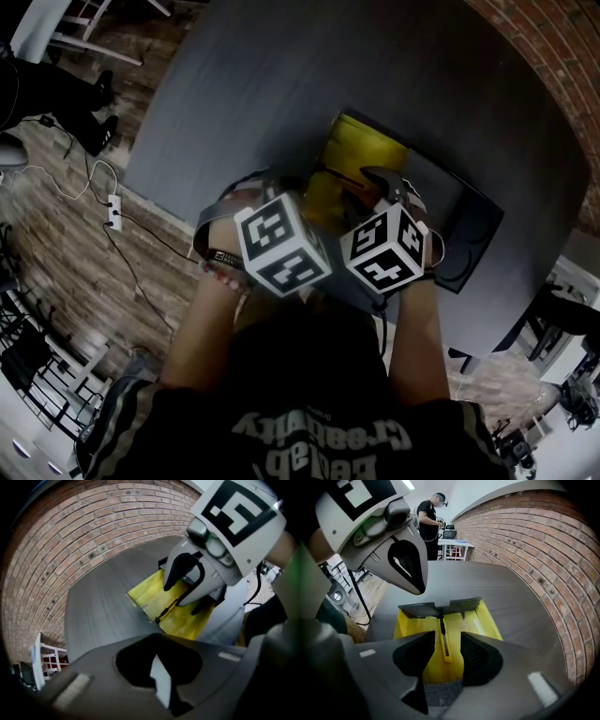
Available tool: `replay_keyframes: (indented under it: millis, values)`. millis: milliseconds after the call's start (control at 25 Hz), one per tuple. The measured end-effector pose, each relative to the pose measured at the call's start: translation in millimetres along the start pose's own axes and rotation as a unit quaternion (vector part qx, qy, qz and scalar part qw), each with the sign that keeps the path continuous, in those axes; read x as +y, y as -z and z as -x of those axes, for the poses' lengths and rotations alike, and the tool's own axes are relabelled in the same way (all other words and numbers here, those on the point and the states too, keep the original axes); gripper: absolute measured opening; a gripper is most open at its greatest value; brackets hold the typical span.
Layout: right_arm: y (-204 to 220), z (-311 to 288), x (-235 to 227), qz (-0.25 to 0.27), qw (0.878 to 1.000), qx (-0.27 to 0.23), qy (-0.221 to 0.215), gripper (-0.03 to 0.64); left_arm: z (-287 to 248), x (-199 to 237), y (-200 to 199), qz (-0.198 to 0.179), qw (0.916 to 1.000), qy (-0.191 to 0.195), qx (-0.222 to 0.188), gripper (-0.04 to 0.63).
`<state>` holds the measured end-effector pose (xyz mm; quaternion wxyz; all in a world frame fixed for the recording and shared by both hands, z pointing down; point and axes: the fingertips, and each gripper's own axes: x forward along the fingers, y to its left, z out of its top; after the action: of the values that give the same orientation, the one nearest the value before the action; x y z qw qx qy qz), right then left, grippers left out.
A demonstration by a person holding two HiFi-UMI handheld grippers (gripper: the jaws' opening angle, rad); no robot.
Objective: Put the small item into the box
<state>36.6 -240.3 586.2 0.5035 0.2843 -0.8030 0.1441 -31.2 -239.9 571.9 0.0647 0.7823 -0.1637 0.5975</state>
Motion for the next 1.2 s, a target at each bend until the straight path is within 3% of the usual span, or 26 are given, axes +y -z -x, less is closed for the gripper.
replay_keyframes:
  millis: [680,760,800,1200]
  values:
    - [6.5,-7.2,4.3,0.008,1.0,0.011,-0.006,0.169,-5.2,-4.5,-1.7,-0.005,1.0,0.007,-0.002,0.002]
    - [6.7,-5.9,4.1,0.009,1.0,0.01,-0.008,0.121,-5.9,-4.2,-2.9,-0.005,1.0,0.007,-0.002,0.002]
    - [6.7,-4.8,5.2,0.007,1.0,0.009,-0.012,0.009,-6.2,-4.1,-3.1,-0.005,1.0,0.007,-0.002,0.002]
    - [6.4,-4.6,8.9,-0.002,1.0,0.008,-0.019,0.006,-7.8,-3.8,-2.2,-0.001,1.0,0.007,-0.003,0.002]
